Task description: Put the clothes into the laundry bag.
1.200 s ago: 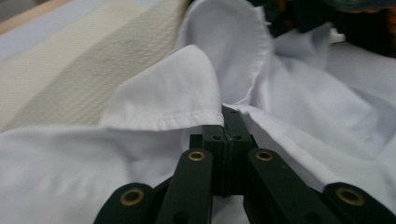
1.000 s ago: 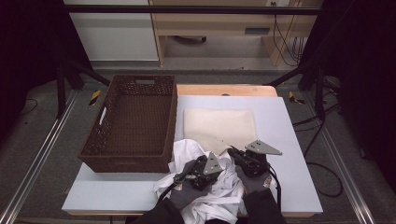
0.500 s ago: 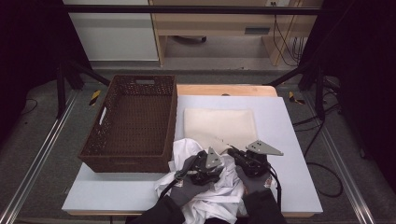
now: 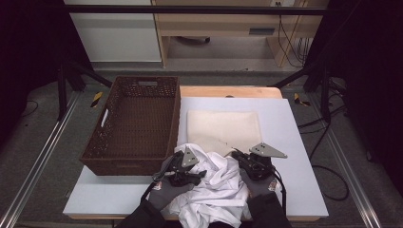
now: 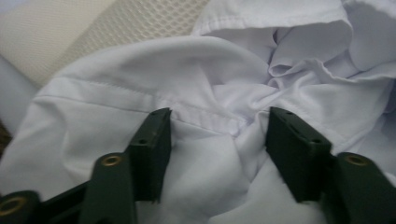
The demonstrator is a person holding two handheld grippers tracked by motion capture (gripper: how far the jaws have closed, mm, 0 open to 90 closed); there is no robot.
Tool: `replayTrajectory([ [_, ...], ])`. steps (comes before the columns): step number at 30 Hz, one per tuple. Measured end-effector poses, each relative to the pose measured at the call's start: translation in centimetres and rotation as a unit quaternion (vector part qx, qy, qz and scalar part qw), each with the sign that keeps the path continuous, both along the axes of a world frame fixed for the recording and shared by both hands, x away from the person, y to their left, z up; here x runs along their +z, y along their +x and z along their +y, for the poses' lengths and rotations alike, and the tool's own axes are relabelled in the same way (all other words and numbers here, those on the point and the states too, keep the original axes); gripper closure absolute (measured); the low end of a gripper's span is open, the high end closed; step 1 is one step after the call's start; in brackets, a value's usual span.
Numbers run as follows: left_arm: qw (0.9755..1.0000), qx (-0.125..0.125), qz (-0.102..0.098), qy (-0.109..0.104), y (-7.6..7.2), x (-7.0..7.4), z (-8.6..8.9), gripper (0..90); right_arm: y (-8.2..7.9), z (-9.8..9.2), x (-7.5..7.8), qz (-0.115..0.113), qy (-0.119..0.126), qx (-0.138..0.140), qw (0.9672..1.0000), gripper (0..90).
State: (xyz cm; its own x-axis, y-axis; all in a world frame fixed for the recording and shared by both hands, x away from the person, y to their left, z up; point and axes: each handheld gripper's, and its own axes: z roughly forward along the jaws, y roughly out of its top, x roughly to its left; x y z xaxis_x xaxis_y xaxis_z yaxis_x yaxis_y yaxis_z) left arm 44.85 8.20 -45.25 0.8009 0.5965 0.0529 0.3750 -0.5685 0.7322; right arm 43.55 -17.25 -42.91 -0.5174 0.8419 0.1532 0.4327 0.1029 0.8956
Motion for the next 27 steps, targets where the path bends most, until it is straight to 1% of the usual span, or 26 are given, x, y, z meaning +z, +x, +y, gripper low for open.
replayTrajectory([
  [1, 1.0, -0.002, 0.008, -0.004, 0.1, -0.4, -0.1, 47.6, 0.0, 0.0, 0.0, 0.0, 0.0, 0.0, 1.0, 87.7],
  [2, 0.9999, -0.004, 0.011, -0.006, 0.1, -0.6, -0.1, 53.1, 0.0, 0.0, 0.0, 0.001, 0.001, 0.001, 1.0, 87.7],
  [3, 0.9998, -0.006, 0.016, -0.009, 0.1, -0.9, 0.0, 56.6, 0.0, 0.0, 0.0, 0.0, 0.0, 0.001, 1.0, 87.7],
  [4, 0.9996, -0.006, 0.024, -0.013, 0.2, -0.9, 0.1, 61.7, 0.0, 0.0, 0.0, 0.002, 0.0, 0.0, 1.0, 87.6],
  [5, 0.9992, -0.003, 0.036, -0.015, 0.2, -1.0, 0.1, 67.9, 0.0, 0.1, -0.1, 0.002, -0.001, 0.001, 1.0, 87.6],
  [6, 0.9991, -0.001, 0.039, -0.014, 0.3, -1.1, 0.1, 75.0, 0.0, 0.1, 0.0, 0.002, 0.001, 0.001, 1.0, 87.6],
  [8, 0.9989, -0.002, 0.045, -0.015, 0.3, -1.2, 0.2, 79.9, 0.0, 0.1, 0.0, 0.002, 0.0, 0.0, 1.0, 87.7],
  [10, 0.9993, -0.003, 0.036, -0.011, 0.0, -1.0, 0.1, 83.0, 0.0, 0.1, -0.1, 0.003, 0.0, 0.0, 1.0, 87.7],
  [12, 0.9994, -0.002, 0.027, -0.021, -0.4, -0.5, 0.2, 84.7, 0.1, 0.1, -0.1, 0.004, 0.002, 0.001, 1.0, 87.7],
  [13, 0.9991, -0.007, 0.024, -0.036, -0.7, -0.1, 0.3, 84.9, 0.1, 0.1, -0.1, 0.003, 0.001, 0.001, 1.0, 87.7],
  [14, 0.9977, -0.017, 0.019, -0.062, -1.1, 0.7, 0.4, 85.1, 0.1, 0.1, -0.1, 0.003, 0.002, 0.0, 1.0, 87.7],
  [15, 0.9963, -0.027, 0.013, -0.08, -1.5, 1.4, 0.4, 85.2, 0.1, 0.1, -0.2, 0.003, 0.001, -0.001, 1.0, 87.7],
  [16, 0.9952, -0.038, 0.006, -0.09, -2.0, 2.2, 0.2, 85.2, 0.1, 0.1, -0.2, 0.003, 0.001, 0.0, 1.0, 87.7],
  [17, 0.9947, -0.046, 0.0, -0.092, -2.4, 2.7, -0.1, 85.3, 0.1, 0.1, -0.2, 0.002, 0.001, 0.0, 1.0, 87.7],
  [18, 0.9938, -0.06, -0.011, -0.093, -3.1, 3.2, -0.7, 85.3, 0.1, 0.1, -0.2, 0.001, 0.0, 0.0, 1.0, 87.7],
  [19, 0.9934, -0.067, -0.014, -0.092, -3.4, 3.4, -1.1, 85.3, 0.1, 0.2, -0.1, 0.001, 0.003, 0.001, 1.0, 87.7],
  [21, 0.9919, -0.085, -0.019, -0.093, -4.2, 3.5, -2.3, 85.4, 0.1, 0.2, -0.1, 0.001, 0.001, 0.001, 1.0, 87.7],
  [23, 0.9919, -0.097, -0.025, -0.079, -4.5, 3.2, -3.9, 85.4, 0.0, 0.2, -0.1, 0.0, 0.002, 0.001, 1.0, 87.7],
  [24, 0.9922, -0.099, -0.022, -0.073, -4.4, 3.0, -4.5, 85.3, 0.0, 0.2, -0.1, 0.0, 0.001, 0.001, 1.0, 87.7],
  [26, 0.9929, -0.101, -0.023, -0.057, -4.2, 2.4, -5.8, 85.3, 0.0, 0.3, -0.1, -0.001, 0.001, 0.002, 1.0, 87.7],
  [27, 0.9934, -0.103, -0.023, -0.044, -4.0, 2.1, -6.3, 85.3, 0.0, 0.3, -0.1, -0.001, 0.001, 0.002, 1.0, 87.7],
])
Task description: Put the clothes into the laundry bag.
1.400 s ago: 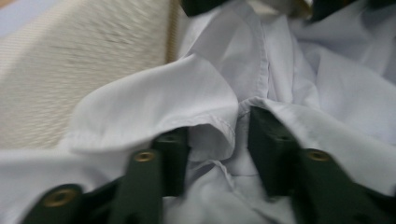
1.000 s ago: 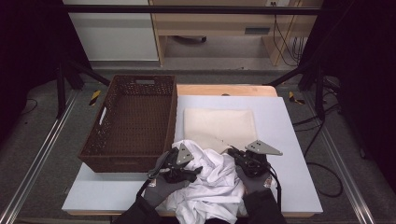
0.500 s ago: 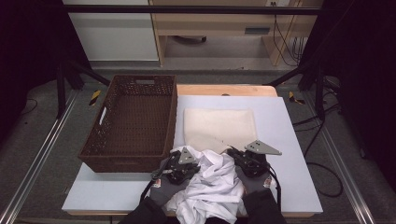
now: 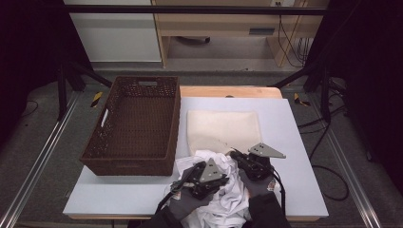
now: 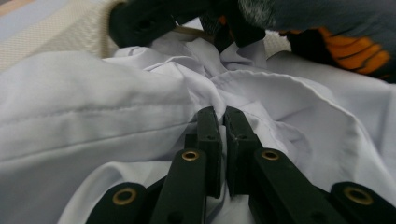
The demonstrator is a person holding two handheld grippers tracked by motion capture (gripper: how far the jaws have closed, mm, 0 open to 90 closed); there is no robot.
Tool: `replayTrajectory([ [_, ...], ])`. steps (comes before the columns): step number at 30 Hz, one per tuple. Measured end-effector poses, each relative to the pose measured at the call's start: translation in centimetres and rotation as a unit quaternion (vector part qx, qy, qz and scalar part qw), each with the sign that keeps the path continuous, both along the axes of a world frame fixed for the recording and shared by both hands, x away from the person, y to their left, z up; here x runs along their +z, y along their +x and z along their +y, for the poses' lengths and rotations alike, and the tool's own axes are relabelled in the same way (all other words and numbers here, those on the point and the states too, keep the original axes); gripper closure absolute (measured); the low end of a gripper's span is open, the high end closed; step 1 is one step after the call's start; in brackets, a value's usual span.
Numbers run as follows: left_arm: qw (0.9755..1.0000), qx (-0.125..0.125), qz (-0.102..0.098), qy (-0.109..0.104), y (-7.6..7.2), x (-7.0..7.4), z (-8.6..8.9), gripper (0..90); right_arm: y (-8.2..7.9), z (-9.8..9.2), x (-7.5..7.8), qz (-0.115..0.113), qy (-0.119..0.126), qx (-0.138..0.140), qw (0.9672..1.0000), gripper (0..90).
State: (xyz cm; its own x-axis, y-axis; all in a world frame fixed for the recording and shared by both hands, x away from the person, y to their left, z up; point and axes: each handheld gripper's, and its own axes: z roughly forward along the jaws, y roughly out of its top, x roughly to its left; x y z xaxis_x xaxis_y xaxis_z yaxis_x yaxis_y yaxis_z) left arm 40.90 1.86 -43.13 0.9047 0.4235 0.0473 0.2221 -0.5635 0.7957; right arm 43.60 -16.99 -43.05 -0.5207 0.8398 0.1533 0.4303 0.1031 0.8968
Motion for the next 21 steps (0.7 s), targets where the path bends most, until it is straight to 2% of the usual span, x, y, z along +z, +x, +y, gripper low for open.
replayTrajectory([
  [3, 0.9997, 0.004, 0.002, 0.023, 0.8, -0.8, -1.1, 85.3, 0.0, -0.1, 0.0, 0.001, 0.002, 0.0, 1.0, 87.7],
  [4, 0.9996, 0.01, 0.006, 0.025, 1.2, -1.1, -1.4, 85.3, 0.0, -0.1, 0.1, 0.001, 0.002, 0.0, 1.0, 87.7],
  [9, 0.9978, 0.03, 0.013, 0.057, 2.8, -2.4, -1.7, 85.1, -0.1, 0.0, 0.3, -0.006, 0.004, 0.002, 1.0, 87.7],
  [10, 0.9976, 0.035, 0.015, 0.057, 2.9, -2.5, -1.7, 84.9, -0.2, 0.0, 0.4, -0.006, 0.002, 0.002, 1.0, 87.7],
  [12, 0.9975, 0.04, 0.017, 0.056, 3.2, -2.5, -1.7, 84.3, -0.3, 0.0, 0.4, -0.007, 0.002, 0.003, 1.0, 87.8],
  [14, 0.9976, 0.041, 0.009, 0.056, 3.0, -2.4, -1.5, 83.0, -0.3, 0.0, 0.4, -0.007, 0.002, 0.003, 1.0, 87.8],
  [17, 0.9984, 0.037, 0.011, 0.042, 2.6, -1.8, -1.0, 77.1, -0.2, -0.2, 0.4, -0.005, 0.003, 0.002, 1.0, 87.8],
  [21, 0.9988, 0.047, -0.009, 0.004, 1.8, 0.4, 1.0, 53.0, -0.2, -0.3, 0.3, -0.004, 0.002, 0.0, 1.0, 87.7],
])
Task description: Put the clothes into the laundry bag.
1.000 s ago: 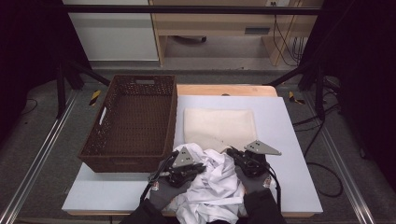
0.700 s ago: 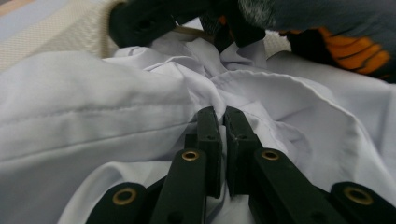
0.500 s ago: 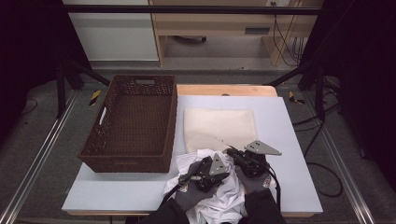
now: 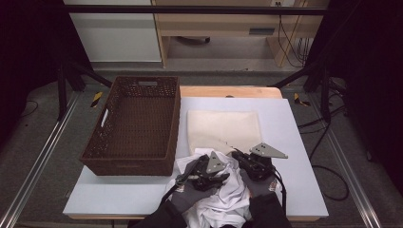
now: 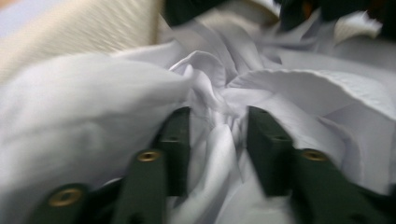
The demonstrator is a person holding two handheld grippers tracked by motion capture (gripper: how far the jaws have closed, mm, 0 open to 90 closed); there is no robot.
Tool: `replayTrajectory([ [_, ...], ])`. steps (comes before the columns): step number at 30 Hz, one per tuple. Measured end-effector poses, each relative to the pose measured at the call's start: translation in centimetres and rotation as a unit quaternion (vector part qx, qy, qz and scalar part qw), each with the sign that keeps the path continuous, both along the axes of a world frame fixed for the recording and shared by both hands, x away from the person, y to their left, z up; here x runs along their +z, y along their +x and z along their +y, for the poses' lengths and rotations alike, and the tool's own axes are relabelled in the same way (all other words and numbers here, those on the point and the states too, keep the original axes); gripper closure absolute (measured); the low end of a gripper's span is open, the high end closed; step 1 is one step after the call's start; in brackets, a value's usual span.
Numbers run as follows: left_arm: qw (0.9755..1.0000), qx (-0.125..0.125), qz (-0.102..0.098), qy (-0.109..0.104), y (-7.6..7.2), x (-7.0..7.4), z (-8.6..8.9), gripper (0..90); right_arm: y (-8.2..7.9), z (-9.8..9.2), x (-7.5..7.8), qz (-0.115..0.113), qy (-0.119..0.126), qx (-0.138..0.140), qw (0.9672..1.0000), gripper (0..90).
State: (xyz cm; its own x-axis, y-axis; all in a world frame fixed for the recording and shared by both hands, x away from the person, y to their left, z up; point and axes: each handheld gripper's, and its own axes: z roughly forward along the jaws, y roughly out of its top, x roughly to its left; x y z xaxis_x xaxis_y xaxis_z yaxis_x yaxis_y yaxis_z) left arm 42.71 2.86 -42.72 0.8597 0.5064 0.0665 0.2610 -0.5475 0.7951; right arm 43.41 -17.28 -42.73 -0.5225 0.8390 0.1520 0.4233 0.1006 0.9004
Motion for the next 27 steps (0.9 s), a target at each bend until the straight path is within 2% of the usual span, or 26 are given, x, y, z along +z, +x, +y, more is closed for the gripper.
replayTrajectory([
  [1, 0.9999, 0.003, -0.01, -0.003, -0.2, 0.6, 0.6, 48.1, 0.0, 0.0, 0.0, 0.0, 0.0, 0.001, 1.0, 87.7],
  [4, 0.9988, 0.017, -0.044, -0.011, -0.8, 2.1, 2.4, 41.5, 0.0, 0.1, 0.0, -0.001, -0.002, -0.001, 1.0, 87.7],
  [7, 0.9976, 0.032, -0.058, -0.02, -0.7, 3.0, 3.7, 37.2, 0.0, 0.0, 0.0, 0.0, -0.002, 0.0, 1.0, 87.7],
  [9, 0.9961, 0.05, -0.071, -0.014, -0.1, 3.3, 4.3, 35.0, 0.0, 0.1, 0.0, 0.0, -0.002, -0.001, 1.0, 87.7],
  [12, 0.9957, 0.068, -0.062, 0.001, 1.4, 2.7, 4.6, 32.8, 0.0, 0.1, 0.0, -0.001, -0.003, -0.001, 1.0, 87.7],
  [14, 0.9964, 0.072, -0.044, 0.007, 2.5, 1.8, 4.7, 33.0, 0.0, 0.1, 0.1, -0.003, -0.003, -0.001, 1.0, 87.7],
  [15, 0.9967, 0.072, -0.035, 0.007, 3.0, 1.2, 4.6, 34.6, 0.0, 0.0, 0.1, -0.002, -0.003, 0.0, 1.0, 87.7],
  [16, 0.9976, 0.065, -0.024, 0.008, 3.2, 0.8, 4.6, 40.4, 0.0, 0.0, 0.1, -0.002, -0.003, 0.0, 1.0, 87.7],
  [21, 0.9984, 0.05, 0.021, 0.012, 3.6, -0.6, 4.4, 78.7, 0.0, 0.1, 0.0, 0.0, -0.003, 0.0, 1.0, 87.7],
  [23, 0.9986, 0.045, 0.023, 0.018, 3.5, -0.7, 4.3, 86.8, 0.0, 0.1, 0.1, 0.001, -0.002, 0.001, 1.0, 87.7],
  [25, 0.9986, 0.044, 0.013, 0.025, 3.3, -0.6, 4.2, 87.6, 0.0, 0.1, 0.1, -0.001, -0.003, 0.001, 1.0, 87.7],
  [27, 0.9987, 0.046, 0.001, 0.02, 3.1, -0.2, 4.3, 87.6, 0.0, 0.1, 0.1, -0.001, -0.002, 0.002, 1.0, 87.7],
])
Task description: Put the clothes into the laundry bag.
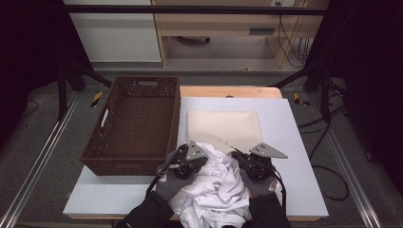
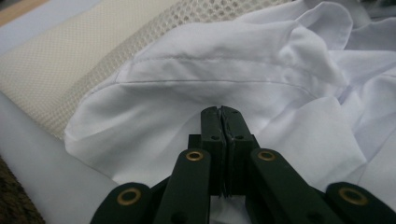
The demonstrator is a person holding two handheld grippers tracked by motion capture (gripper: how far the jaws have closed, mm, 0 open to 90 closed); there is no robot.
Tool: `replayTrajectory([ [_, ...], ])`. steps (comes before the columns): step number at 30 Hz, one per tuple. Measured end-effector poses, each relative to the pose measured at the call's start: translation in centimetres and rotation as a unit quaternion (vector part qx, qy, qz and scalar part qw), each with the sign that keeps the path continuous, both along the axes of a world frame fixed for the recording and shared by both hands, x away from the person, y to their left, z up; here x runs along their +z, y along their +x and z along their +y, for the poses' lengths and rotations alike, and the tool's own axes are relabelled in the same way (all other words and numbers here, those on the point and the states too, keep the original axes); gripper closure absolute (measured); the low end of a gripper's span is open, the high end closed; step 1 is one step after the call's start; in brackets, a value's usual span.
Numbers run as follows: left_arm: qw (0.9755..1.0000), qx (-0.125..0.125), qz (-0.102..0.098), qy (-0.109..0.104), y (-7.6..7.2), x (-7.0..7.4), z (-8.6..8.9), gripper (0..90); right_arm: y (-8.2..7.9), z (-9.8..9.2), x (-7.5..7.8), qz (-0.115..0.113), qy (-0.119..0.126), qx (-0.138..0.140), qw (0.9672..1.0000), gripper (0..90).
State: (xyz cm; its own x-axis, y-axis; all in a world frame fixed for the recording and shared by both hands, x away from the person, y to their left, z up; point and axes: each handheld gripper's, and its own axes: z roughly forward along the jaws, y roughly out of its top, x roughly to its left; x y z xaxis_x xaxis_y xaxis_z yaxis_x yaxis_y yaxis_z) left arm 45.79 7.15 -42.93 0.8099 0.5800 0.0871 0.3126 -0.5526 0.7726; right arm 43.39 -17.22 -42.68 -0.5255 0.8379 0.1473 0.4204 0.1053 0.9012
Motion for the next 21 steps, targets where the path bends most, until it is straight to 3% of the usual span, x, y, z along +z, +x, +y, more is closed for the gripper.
replayTrajectory([
  [3, 0.9995, 0.011, -0.021, -0.02, -0.1, 1.0, 0.3, 81.7, 0.0, 0.0, 0.0, 0.0, 0.0, 0.0, 1.0, 87.7],
  [6, 0.9981, 0.037, -0.047, -0.015, 0.3, 1.8, 0.4, 60.0, 0.0, 0.0, 0.0, 0.0, 0.001, 0.0, 1.0, 87.7],
  [8, 0.997, 0.054, -0.054, -0.007, 0.6, 2.0, 0.5, 45.2, 0.0, 0.0, 0.0, 0.0, 0.001, 0.0, 1.0, 87.7],
  [11, 0.997, 0.06, -0.045, 0.02, 1.2, 1.4, 0.2, 27.8, 0.0, 0.0, 0.0, 0.001, 0.001, 0.001, 1.0, 87.7],
  [13, 0.9982, 0.053, -0.023, 0.018, 1.7, 0.7, -0.1, 22.9, 0.0, 0.0, 0.0, 0.003, 0.002, 0.001, 1.0, 87.7],
  [16, 0.999, 0.042, 0.007, 0.014, 2.2, -0.3, -0.5, 23.1, 0.0, 0.0, 0.0, 0.004, 0.003, 0.002, 1.0, 87.7],
  [21, 0.9985, 0.024, 0.047, 0.013, 2.5, -1.3, -0.8, 51.4, 0.1, 0.1, -0.1, 0.006, 0.002, 0.002, 1.0, 87.7],
])
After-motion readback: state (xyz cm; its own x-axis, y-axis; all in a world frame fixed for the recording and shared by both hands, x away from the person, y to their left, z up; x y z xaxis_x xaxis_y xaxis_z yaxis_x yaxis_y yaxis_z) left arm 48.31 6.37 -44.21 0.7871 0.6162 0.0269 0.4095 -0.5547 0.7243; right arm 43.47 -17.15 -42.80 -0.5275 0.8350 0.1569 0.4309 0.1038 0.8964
